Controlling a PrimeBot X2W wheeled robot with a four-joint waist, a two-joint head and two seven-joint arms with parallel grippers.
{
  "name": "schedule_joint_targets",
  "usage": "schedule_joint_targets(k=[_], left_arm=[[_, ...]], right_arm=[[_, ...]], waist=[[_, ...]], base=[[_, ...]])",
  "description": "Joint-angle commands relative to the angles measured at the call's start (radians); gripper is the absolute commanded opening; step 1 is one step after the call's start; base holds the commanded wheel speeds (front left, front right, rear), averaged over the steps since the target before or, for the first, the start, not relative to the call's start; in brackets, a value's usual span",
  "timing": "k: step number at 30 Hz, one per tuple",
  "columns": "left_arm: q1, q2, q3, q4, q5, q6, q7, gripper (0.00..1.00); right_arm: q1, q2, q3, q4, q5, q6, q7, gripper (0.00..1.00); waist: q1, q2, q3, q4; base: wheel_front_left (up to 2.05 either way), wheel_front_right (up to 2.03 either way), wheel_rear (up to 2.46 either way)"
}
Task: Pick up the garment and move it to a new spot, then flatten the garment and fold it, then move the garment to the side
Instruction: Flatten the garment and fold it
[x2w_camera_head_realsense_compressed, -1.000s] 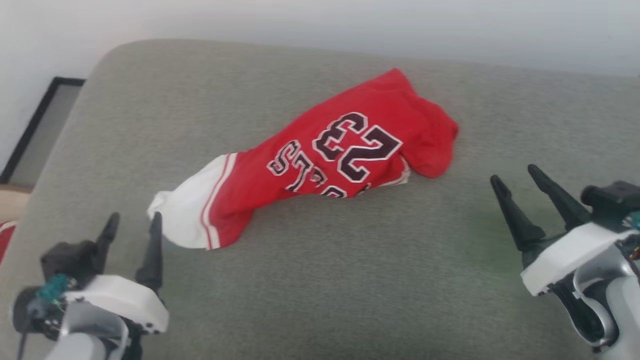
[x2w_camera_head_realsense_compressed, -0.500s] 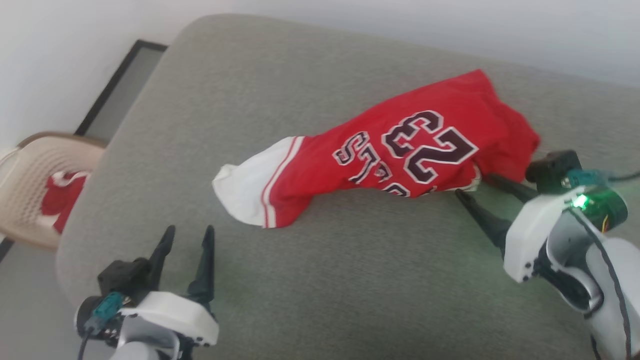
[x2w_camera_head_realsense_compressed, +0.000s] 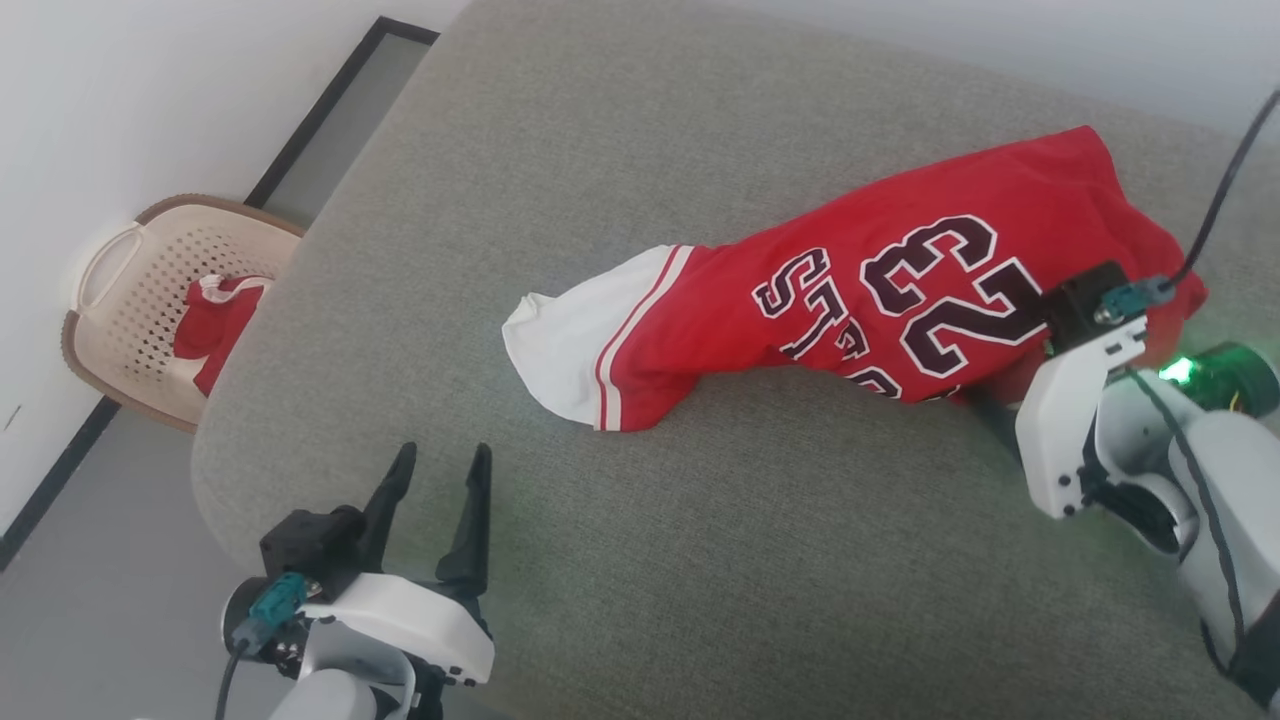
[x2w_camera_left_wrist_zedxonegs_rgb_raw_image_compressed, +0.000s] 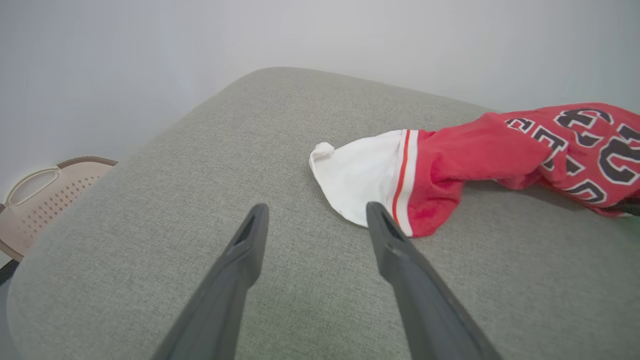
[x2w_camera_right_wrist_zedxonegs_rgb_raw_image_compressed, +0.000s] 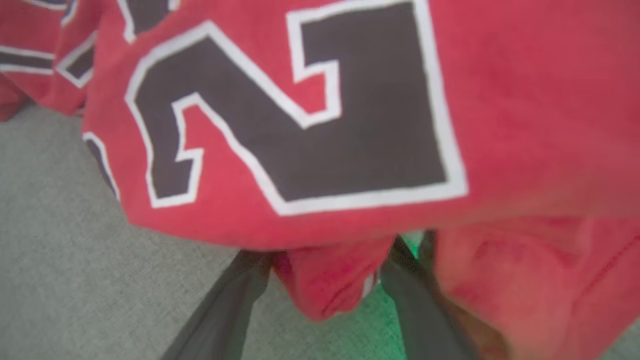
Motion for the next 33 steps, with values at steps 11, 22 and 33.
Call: schedule_joint_targets(k=[11,22,33], left_arm=[[0.027,-0.01,0.07,-0.012,0.045,-0.03,-0.007,1.0],[0.065,-0.012,0.14,-0.032,0.08,-0.039,-0.008,1.0],[0.085,-0.009,0.174,-0.046,0.096,-0.046,-0.008,1.0]], right_arm=[[-0.057,-0.027,0.058,-0.02,0.106,-0.001,0.005,0.0],[0.001,-0.168,-0.015,-0.243,0.221,-0.001,0.141,0.0],[0.262,-0.241,-0.262,-0.369,0.257,-0.001,0.313,0.0]], waist=[[0.0,-0.0001,-0.037,-0.057],[0.0,-0.0001,-0.093,-0.17],[0.0,-0.0001,-0.119,-0.207]], base=[[0.0,0.0,0.0],[0.0,0.0,0.0],[0.0,0.0,0.0]])
